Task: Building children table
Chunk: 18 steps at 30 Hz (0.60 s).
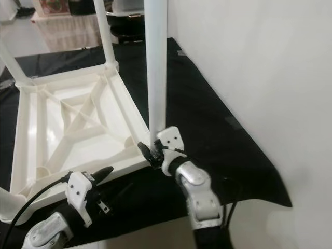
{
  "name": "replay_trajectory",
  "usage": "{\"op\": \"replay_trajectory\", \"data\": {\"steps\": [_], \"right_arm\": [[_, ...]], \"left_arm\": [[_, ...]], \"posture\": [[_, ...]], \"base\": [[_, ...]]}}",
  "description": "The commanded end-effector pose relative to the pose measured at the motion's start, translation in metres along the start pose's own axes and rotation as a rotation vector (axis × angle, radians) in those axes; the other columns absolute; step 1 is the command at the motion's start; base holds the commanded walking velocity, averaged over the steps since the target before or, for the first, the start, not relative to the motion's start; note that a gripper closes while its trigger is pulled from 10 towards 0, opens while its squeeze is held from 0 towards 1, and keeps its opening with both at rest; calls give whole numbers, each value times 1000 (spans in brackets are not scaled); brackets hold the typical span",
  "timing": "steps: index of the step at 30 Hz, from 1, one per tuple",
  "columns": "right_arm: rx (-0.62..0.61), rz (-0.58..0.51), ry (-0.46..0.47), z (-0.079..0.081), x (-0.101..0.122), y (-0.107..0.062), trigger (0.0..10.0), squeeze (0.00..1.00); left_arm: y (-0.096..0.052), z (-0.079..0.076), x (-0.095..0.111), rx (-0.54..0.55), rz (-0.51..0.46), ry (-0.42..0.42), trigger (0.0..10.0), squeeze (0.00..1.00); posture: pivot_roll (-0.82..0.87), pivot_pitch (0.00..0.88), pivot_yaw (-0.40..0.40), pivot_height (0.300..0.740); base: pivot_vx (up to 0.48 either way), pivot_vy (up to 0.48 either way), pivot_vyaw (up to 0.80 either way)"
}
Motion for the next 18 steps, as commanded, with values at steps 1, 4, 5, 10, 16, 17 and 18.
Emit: {"op": "replay_trajectory", "data": {"steps": [1, 4, 5, 10, 16, 17, 18], "right_arm": [[194, -86, -5, 13, 14, 5, 10000, 1000], [488, -143, -126, 24, 22, 3, 10000, 0], [488, -143, -126, 24, 22, 3, 10000, 0], [707, -162, -158, 23, 34, 13, 10000, 0], [805, -161, -147, 20, 40, 19, 10000, 0], [831, -157, -134, 19, 40, 20, 0, 0], [856, -157, -124, 17, 40, 20, 0, 0]], "left_arm": [[-1, 1, -7, 8, 32, -11, 10000, 0], [0, -1, -7, 5, 30, -13, 10000, 0], [0, -1, -7, 5, 30, -13, 10000, 0], [-2, -3, -8, 17, 26, -15, 10000, 0], [-5, -4, -8, 20, 28, -17, 10000, 0], [-5, -4, -8, 20, 29, -18, 10000, 0], [-6, -4, -9, 19, 30, -19, 10000, 0]], "posture": [[6, 176, -4, 740], [17, 178, -10, 740], [17, 178, -10, 740], [40, 186, -22, 740], [53, 193, -24, 740], [61, 195, -23, 740], [65, 196, -24, 740]], "base": [[0, 0, 0], [0, 0, 0], [0, 0, 0], [0, 0, 0], [0, 0, 0], [0, 0, 0], [0, 0, 0]]}}
Point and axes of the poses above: a point about 5 cm out from each wrist's last joint towards the gripper, its own y axis pointing out of the wrist towards the gripper, its own x axis along the axis of the wrist's last joint, z = x × y, the point moved 4 cm from there along y, pointing out of the wrist towards the gripper, and after that the axes turned 13 degrees about -y, right-handed, at the moved point
